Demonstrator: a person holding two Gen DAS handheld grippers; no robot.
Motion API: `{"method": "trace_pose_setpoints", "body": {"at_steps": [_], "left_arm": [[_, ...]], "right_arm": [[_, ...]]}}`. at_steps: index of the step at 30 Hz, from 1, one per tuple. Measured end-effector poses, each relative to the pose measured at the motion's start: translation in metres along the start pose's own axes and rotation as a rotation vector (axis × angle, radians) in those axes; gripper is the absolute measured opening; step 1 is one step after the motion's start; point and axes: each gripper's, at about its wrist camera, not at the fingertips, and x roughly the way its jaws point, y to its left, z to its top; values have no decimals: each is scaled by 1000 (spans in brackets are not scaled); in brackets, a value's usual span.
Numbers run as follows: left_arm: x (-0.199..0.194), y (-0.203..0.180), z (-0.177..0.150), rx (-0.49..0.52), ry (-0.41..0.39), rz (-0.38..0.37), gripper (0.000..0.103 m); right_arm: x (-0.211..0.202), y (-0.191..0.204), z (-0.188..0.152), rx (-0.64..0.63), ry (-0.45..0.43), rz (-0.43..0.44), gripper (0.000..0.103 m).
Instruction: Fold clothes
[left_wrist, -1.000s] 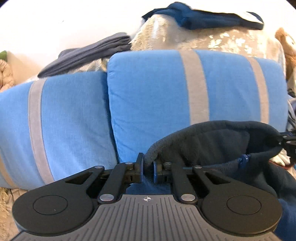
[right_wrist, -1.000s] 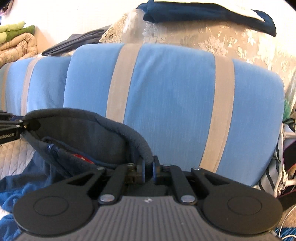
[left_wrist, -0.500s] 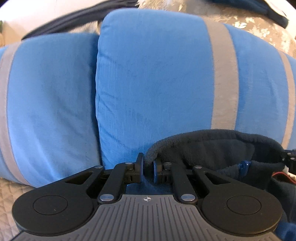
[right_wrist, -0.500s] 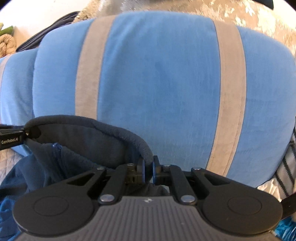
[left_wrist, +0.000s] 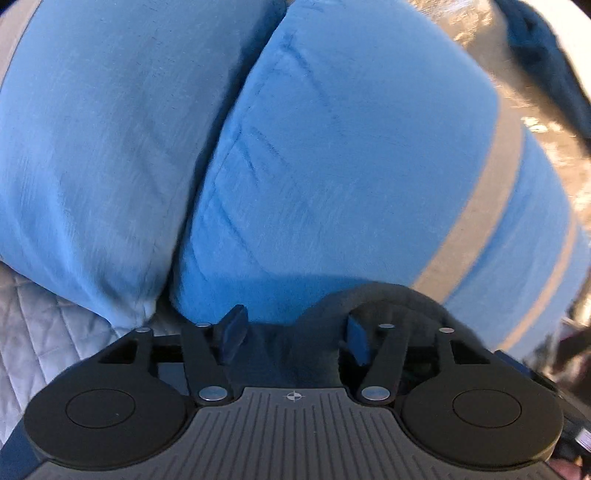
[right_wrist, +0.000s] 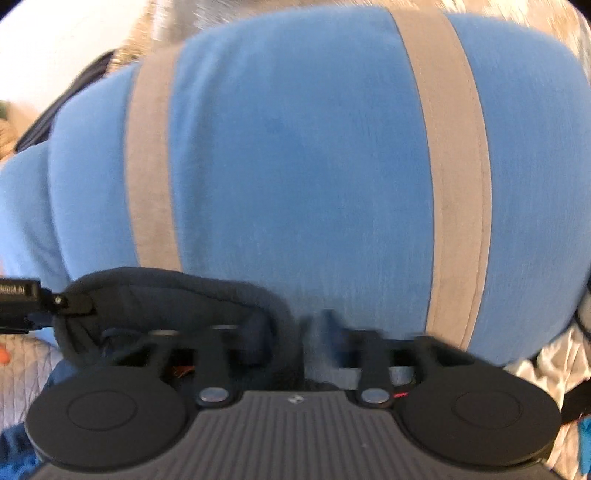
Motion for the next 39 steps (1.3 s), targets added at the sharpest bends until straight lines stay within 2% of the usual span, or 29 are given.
{"method": "trace_pose_setpoints", "body": {"at_steps": [2,5,9,12,15,18,21,25,30,35,39], "left_arm": [[-16,4,-4,13,-47,-2,68],[-38,12,-5,51,-88,-17,76],[-61,24,-9,179,-108,56,78],[-73,45,-11,240,-74,46,78],[-80,73,-19,237,-32,36,78],[-72,96,-22,238,5,72,78],[-59,113,-26,234,32,74,78],[-39,129,-29,208,30,25,77],[-14,141,-30,170,36,-81,77],[6,148,-33,129,20,-101,75],[18,156,-33,99,64,-184,74]], "right_arm": [[-13,-1,-2,-27,-43,19,101],[-32,-6,-2,-45,-59,63,103],[-54,-17,-3,-131,-78,96,103],[-62,-34,-5,-171,-41,99,103],[-61,-52,-11,-183,14,114,103],[-51,-65,-18,-193,71,136,103],[-43,-76,-28,-185,107,153,103],[-29,-86,-38,-154,128,170,103],[-16,-100,-49,-111,149,220,102],[-9,-113,-52,-68,159,277,102],[-3,-128,-53,8,168,316,100]]}}
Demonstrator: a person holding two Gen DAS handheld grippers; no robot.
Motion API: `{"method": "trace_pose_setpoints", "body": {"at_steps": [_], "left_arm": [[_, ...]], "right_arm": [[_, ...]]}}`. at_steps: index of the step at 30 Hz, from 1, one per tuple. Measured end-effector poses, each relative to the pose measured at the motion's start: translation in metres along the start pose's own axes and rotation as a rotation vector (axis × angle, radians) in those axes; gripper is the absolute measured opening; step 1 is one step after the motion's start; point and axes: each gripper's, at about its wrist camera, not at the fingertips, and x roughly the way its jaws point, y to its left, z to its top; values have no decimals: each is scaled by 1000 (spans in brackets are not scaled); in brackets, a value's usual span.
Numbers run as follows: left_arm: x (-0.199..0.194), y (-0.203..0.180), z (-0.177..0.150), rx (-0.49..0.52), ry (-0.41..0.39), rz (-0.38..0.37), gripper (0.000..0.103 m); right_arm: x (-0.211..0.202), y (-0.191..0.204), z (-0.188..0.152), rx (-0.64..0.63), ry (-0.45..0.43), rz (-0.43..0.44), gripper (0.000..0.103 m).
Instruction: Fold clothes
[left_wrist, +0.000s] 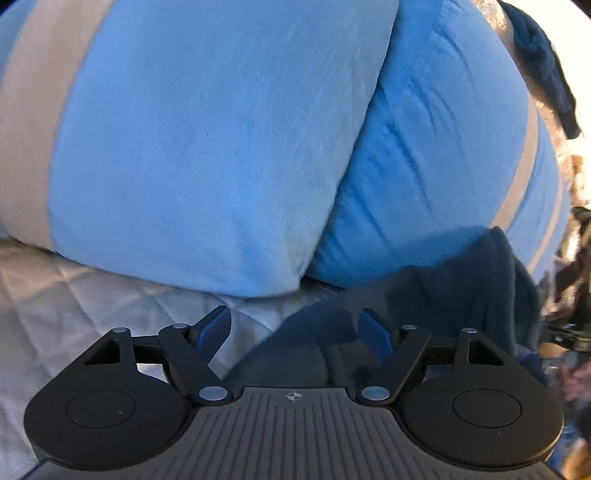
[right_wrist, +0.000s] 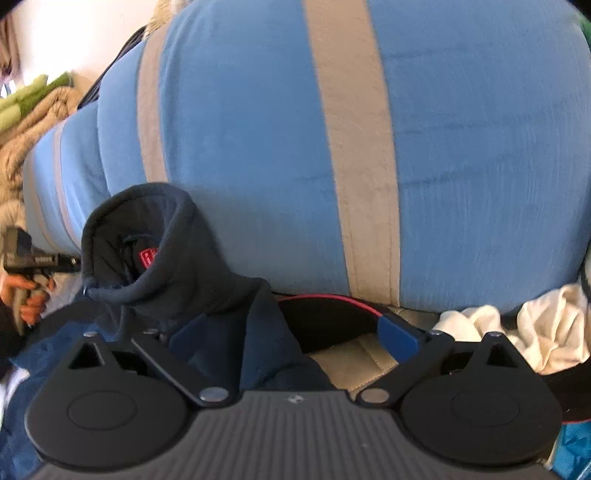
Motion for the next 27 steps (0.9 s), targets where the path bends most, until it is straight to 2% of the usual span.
{"method": "trace_pose_setpoints", "body": {"at_steps": [3,6,9,10,13,14,15,20,27], "left_arm": [[3,3,0,-2,15,-31,70],[5,5,0,-12,32,-67,58],[8,6,-1,-23,56,-81,40],[7,6,-2,-30,57,-91,30],[0,7,-5,-27,40,-135,17],[-2,8,-3,-21,35,-142,14],[-5,9,-2,-23,26,-146,14],[-31,14,5,-39,-46,-115,11],[-53,4,23,12,-68,-82,11]], "right_arm": [[-2,-14,2,64,1,40,96],[1,-18,-2,70,35,74,88],[6,-14,-10,50,76,111,81],[8,-13,-11,47,80,110,78],[15,-13,-13,78,90,108,46],[17,-13,-13,96,93,104,18],[18,-12,-13,105,98,102,14],[7,-11,-12,80,46,36,11],[-13,-11,1,54,-43,-39,10]]}}
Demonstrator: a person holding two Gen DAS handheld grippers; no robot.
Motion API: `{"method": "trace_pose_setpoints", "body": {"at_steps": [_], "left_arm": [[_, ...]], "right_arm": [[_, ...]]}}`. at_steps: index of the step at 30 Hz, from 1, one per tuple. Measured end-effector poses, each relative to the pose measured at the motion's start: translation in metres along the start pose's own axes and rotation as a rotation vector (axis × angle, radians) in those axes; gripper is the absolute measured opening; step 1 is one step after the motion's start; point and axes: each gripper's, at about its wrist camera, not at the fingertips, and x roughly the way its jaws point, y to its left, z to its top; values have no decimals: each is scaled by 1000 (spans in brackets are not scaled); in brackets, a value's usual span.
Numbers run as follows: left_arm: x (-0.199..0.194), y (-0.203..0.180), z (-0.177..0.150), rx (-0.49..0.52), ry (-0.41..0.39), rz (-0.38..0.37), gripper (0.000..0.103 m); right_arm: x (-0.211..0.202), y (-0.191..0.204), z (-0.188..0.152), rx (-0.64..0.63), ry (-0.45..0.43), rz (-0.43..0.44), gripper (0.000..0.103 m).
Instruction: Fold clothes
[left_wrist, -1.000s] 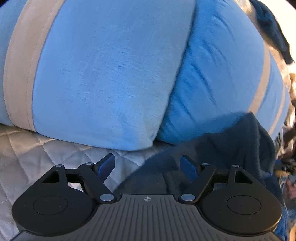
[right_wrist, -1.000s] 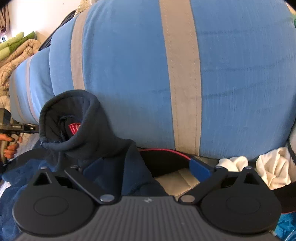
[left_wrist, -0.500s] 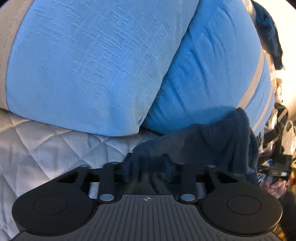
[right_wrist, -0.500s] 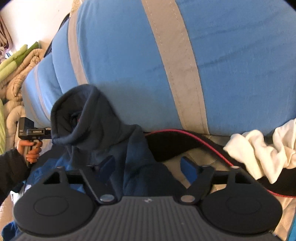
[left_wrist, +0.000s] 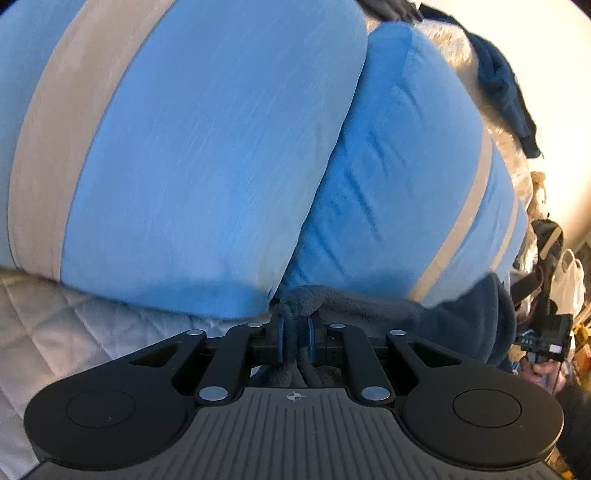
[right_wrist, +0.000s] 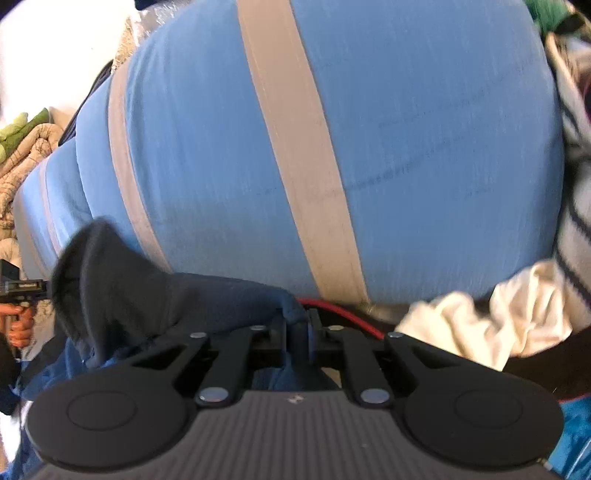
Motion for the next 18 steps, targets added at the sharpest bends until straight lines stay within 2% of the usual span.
{"method": "trace_pose_setpoints", "body": {"at_steps": [7,12,18], "left_arm": [[22,-3,0,13,18,151,11],[52,-14,-8,171,58,280,12],[65,-25,-6,290,54,352,12]], "right_arm": [[19,9,8,-15,-6,-38,11],[44,11,5,-50,26,-89,11],[58,14,5,-102,35,-124,11]]}}
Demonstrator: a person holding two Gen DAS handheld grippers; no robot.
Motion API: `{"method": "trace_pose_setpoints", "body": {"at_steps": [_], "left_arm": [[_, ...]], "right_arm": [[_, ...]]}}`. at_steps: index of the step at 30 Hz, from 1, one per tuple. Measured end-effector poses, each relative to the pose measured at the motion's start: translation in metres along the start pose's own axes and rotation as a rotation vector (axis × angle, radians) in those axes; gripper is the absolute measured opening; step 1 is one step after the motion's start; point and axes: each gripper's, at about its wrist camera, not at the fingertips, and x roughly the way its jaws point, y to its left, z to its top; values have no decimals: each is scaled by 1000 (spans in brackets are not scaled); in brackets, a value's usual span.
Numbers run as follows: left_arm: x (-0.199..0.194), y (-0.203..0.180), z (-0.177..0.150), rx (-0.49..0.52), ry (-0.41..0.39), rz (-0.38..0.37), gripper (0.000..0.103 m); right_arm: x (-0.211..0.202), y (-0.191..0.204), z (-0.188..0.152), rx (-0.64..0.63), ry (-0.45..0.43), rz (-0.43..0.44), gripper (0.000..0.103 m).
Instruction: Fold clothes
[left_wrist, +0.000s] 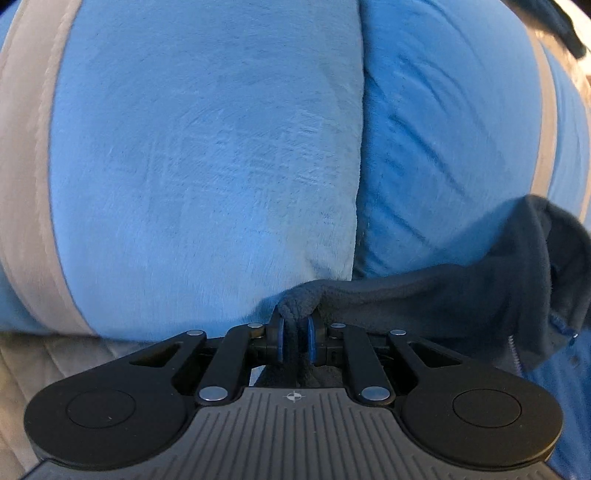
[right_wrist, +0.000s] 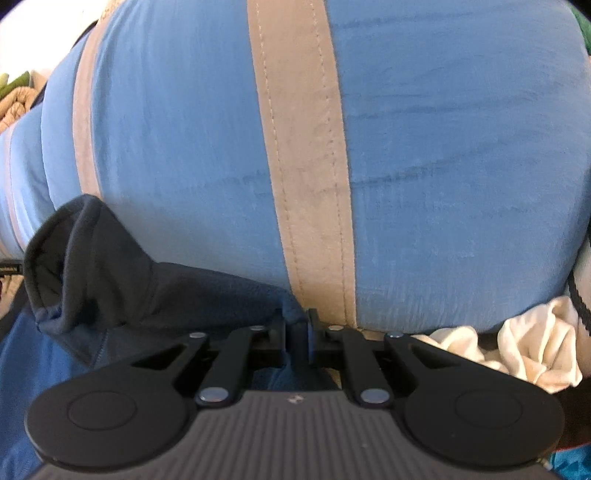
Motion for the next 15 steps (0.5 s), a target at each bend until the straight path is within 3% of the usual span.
{"method": "trace_pose_setpoints", "body": {"at_steps": [7,15], "left_arm": [[6,-7,7,56,18,33,13],[8,-1,8,28,20,21,16]], "right_arm": [[9,8,1,-36,-3,-40,11],[13,14,3,-49,0,-59,12]]}}
